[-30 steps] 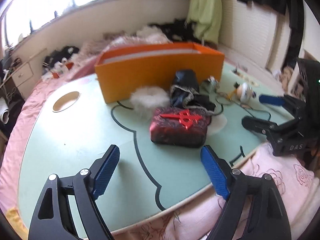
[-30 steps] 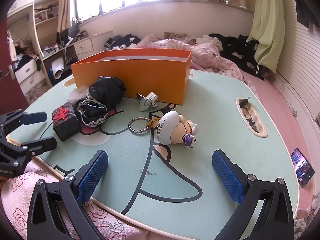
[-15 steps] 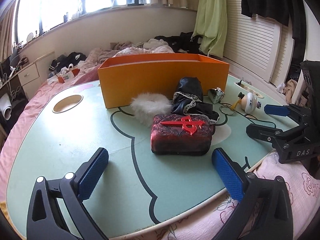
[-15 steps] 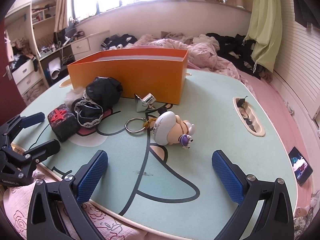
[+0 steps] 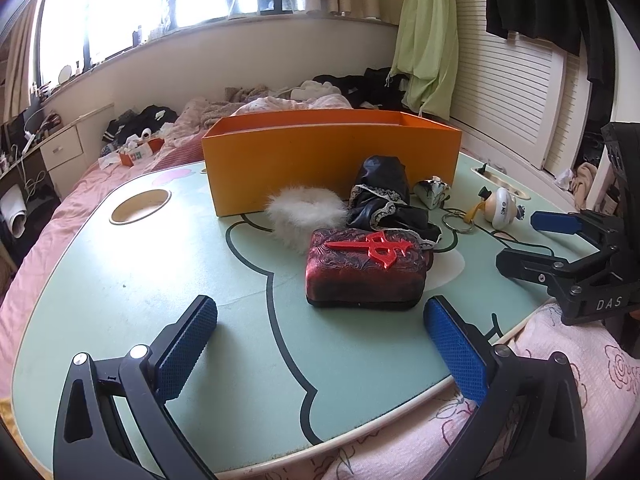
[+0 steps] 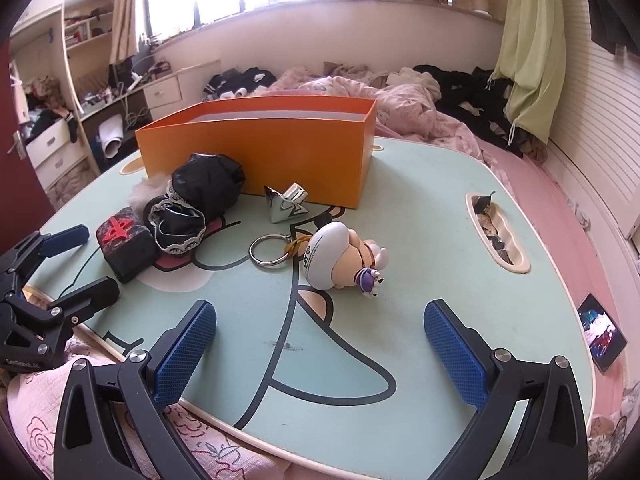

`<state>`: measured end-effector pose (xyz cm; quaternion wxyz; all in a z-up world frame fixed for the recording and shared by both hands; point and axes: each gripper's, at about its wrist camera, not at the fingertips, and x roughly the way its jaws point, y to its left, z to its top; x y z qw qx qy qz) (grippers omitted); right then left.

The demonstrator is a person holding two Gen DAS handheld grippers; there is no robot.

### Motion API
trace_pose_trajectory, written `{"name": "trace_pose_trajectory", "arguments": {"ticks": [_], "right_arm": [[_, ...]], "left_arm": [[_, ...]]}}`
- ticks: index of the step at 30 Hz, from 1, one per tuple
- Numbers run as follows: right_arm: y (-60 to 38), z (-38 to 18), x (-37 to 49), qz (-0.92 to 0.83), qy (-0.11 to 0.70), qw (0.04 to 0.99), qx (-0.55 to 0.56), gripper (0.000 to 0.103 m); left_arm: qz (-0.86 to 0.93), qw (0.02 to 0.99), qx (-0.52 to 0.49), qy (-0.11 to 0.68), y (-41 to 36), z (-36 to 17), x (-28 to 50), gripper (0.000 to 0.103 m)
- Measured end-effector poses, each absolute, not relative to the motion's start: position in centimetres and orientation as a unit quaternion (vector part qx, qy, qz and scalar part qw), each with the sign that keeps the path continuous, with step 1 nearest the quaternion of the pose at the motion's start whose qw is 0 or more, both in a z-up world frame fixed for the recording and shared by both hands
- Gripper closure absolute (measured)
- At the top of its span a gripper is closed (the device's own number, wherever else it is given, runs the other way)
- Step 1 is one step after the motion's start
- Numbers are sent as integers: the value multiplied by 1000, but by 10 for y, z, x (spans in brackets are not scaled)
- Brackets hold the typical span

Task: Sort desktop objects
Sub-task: 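Reach the right gripper into the box and grasp the green toy car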

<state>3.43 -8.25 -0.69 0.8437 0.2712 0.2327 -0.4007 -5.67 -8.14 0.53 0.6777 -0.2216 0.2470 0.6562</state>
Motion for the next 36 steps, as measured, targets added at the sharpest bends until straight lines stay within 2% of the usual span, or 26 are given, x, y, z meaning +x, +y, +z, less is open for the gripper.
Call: {"name": "trace_pose_trajectory", "arguments": {"ticks": [2, 3, 4, 6, 10, 12, 16, 21, 26, 28, 30, 34, 36], "right_arm": [[-81, -7, 33, -403, 230, 843, 273, 1], [-81, -6, 31, -405, 227, 843, 273, 10], [-81, -6, 30, -404, 223, 844, 275, 27], [-83, 1, 22, -402, 209, 846, 280, 47], [-103, 47, 5, -413, 170, 854, 266, 55], [-123, 77, 7, -408, 154, 862, 259, 55], [-206, 103, 55, -334, 224, 855, 328, 54], [-275, 74, 137, -305, 360, 800, 372, 54], [-300, 46, 166, -373, 409, 748, 366, 54], [-304, 41, 169, -383, 417, 742, 358, 46], [-311, 35, 171, -391, 430, 728, 364, 26], [-314, 32, 180, -381, 444, 731, 351, 23], [-310, 33, 181, -365, 440, 743, 349, 29]], "left_arm": [[656, 678, -222, 247, -81, 5, -57, 0], [656, 678, -222, 246, -81, 5, -57, 0], [656, 678, -222, 247, -81, 6, -57, 0], [656, 678, -222, 247, -81, 6, -57, 0], [655, 679, -221, 247, -81, 5, -57, 0], [655, 680, -221, 247, -82, 6, -58, 0], [654, 680, -221, 246, -82, 6, -58, 0], [654, 682, -219, 243, -82, 7, -57, 0], [654, 685, -217, 239, -83, 7, -57, 0], [654, 685, -216, 238, -83, 7, -57, 0], [654, 685, -216, 237, -82, 7, -56, 0], [654, 685, -214, 237, -82, 7, -55, 0], [654, 686, -214, 237, -81, 7, -55, 0]]}}
